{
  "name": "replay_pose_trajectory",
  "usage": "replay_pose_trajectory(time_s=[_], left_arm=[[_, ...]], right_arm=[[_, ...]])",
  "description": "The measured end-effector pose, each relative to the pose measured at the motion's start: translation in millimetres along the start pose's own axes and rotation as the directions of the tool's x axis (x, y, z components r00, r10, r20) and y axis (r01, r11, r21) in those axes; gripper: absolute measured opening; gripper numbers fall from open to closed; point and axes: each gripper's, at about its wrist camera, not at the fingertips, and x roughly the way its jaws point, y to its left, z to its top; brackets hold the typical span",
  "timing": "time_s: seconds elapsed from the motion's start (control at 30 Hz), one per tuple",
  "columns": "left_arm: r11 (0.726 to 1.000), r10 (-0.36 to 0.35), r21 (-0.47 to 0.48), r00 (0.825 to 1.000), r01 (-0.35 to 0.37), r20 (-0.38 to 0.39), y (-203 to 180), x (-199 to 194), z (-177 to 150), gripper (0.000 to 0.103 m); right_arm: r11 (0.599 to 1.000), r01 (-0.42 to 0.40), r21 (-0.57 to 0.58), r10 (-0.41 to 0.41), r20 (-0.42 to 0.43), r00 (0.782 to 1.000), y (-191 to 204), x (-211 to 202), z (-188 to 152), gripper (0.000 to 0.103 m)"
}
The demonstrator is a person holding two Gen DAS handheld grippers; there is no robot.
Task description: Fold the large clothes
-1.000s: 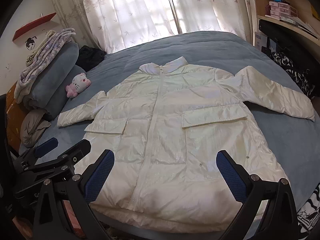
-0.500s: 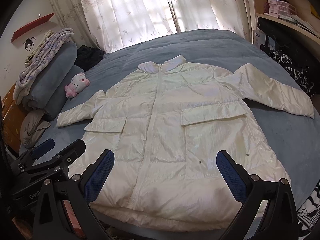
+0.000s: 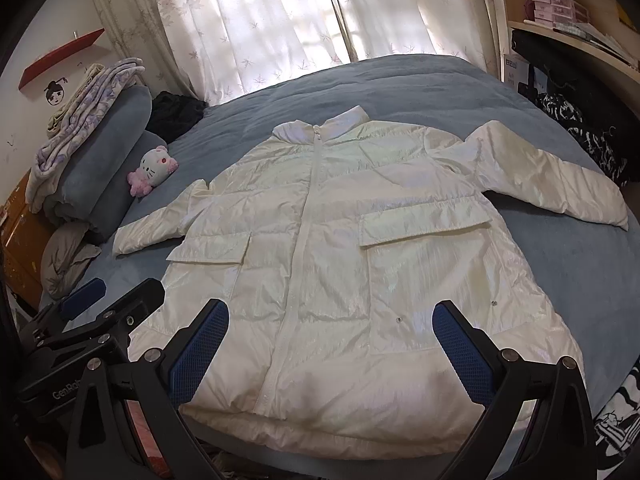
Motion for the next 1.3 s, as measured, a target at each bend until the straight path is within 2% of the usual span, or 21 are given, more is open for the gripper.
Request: replay_pose_trajectory(time_s=[0.23, 0.5, 0.67, 0.87, 1.07, 1.13, 1.3], left_arm=[[1.000, -0.001, 0.001, 1.000, 0.001, -0.004, -3.2, -3.5, 1.3, 0.099], [1.000, -0.006, 0.005, 1.000, 0.006, -0.010, -6.8, -6.2, 4.0, 0.099], [1.000, -0.016, 0.009, 1.000, 0.016, -0.008, -8.3, -1.0, 4.7, 0.099], [1.000, -0.022, 0.014, 1.000, 0.022, -0.004, -8.8, 3.0, 8.8, 0.099], [0.999, -0.030, 0.033, 1.000, 0.030, 0.007, -13.7, 4.2, 20.4, 0.099], [0.998, -0.040, 0.046, 0.999, 0.039, 0.007, -16.7, 4.7, 28.1, 0.099], [0.995, -0.088, 0.054, 0.996, 0.087, 0.015, -27.8, 3.4, 56.9, 0.099]], right_arm=[[1.000, 0.000, 0.002, 0.000, 0.000, 1.000, -2.0, 2.2, 5.0, 0.103], [1.000, 0.005, 0.024, -0.004, -0.017, 1.000, -5.4, 6.4, -4.9, 0.103], [0.999, 0.008, 0.038, -0.007, -0.033, 0.999, -10.7, 12.2, 3.7, 0.103], [1.000, 0.017, -0.007, -0.017, -0.039, 0.999, -7.5, 10.4, 11.7, 0.103], [1.000, -0.009, 0.013, 0.010, -0.055, 0.998, -16.8, -1.2, 37.9, 0.103], [1.000, -0.004, 0.006, 0.004, -0.036, 0.999, -21.5, -11.1, 50.8, 0.103], [0.997, 0.075, -0.035, -0.073, 0.048, 0.996, -34.9, -42.5, 92.4, 0.103]])
